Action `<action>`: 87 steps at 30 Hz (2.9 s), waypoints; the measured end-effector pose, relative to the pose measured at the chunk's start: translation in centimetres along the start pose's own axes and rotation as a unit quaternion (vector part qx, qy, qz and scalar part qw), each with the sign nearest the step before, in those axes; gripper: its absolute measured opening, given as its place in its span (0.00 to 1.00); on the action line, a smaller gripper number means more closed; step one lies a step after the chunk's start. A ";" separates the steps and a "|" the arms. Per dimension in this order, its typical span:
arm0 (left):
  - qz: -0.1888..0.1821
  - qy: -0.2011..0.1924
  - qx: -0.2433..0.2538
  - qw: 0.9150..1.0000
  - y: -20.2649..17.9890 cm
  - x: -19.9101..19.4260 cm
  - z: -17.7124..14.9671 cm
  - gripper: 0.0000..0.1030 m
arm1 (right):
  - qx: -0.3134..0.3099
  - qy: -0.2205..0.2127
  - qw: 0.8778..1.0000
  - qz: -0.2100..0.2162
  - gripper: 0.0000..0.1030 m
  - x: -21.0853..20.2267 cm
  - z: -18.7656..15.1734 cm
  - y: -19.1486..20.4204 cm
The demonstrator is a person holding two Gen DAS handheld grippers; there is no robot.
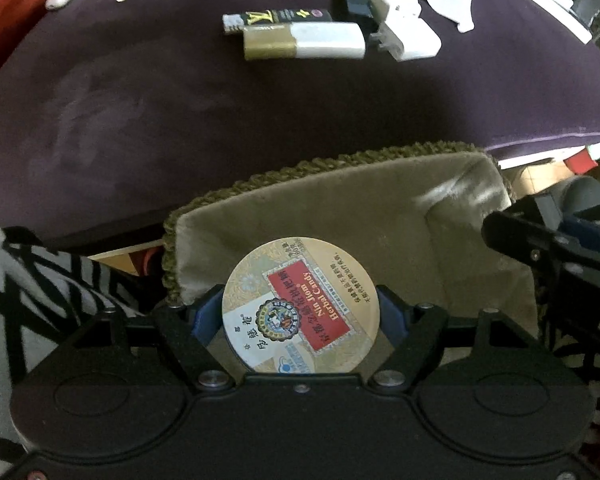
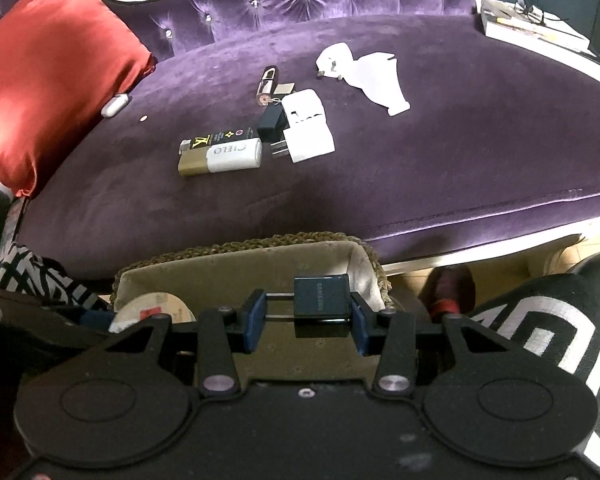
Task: Organize rigid objects
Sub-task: 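Carry tin and charger to the basket and open both tools to drop them, then move both empty tools back over the items on the chaise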
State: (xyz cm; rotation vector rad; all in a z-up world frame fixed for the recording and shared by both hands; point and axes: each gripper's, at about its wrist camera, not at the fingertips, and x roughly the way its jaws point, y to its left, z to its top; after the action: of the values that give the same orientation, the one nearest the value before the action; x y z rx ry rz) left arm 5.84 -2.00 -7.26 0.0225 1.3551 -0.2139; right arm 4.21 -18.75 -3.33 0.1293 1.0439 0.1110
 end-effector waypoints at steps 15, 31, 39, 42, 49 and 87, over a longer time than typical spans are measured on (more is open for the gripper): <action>0.012 0.000 0.024 1.000 -1.2 0.5 0.5 0.78 | 0.005 0.003 1.000 -0.004 0.45 0.2 0.1 0.0; 0.016 0.001 0.021 1.000 -1.1 0.3 0.6 0.78 | 0.008 0.004 1.000 -0.005 0.47 0.3 0.0 -0.2; 0.031 -0.021 0.017 0.999 -0.9 -0.4 0.8 0.78 | 0.010 -0.005 1.000 -0.005 0.49 -0.1 -0.1 -0.2; 0.039 -0.029 0.012 0.999 -0.7 -0.6 0.8 0.78 | 0.015 -0.013 1.000 -0.007 0.52 -0.3 -0.1 -0.3; 0.057 -0.043 0.006 0.997 -0.5 -0.7 0.6 0.78 | 0.018 -0.040 0.999 -0.015 0.62 -1.3 -0.3 -0.4; 0.086 -0.193 0.045 0.976 -0.2 -4.2 6.7 0.94 | -0.040 -0.172 0.981 -0.075 0.92 -0.1 5.1 -0.5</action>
State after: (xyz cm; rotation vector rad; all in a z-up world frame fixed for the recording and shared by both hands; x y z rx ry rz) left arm 11.40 -2.50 -1.67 0.1663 0.9487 -0.1246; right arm 8.64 -19.54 -0.79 -0.0042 0.6988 -0.0067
